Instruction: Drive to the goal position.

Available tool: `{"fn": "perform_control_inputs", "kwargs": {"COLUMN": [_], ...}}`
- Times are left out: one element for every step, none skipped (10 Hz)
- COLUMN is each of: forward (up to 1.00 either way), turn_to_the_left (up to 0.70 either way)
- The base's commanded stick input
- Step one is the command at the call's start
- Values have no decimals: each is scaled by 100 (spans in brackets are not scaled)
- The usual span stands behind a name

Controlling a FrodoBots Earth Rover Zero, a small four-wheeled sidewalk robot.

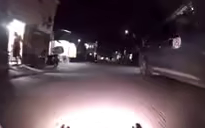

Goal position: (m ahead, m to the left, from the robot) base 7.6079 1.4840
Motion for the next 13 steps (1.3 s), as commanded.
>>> {"fn": "perform_control_inputs", "kwargs": {"forward": [85,85,85,85,85,85,85,85,85,85,85,85,85], "turn_to_the_left": [0,0,-2,-34,-32,0,0,0,0,0,0,0,-19]}}
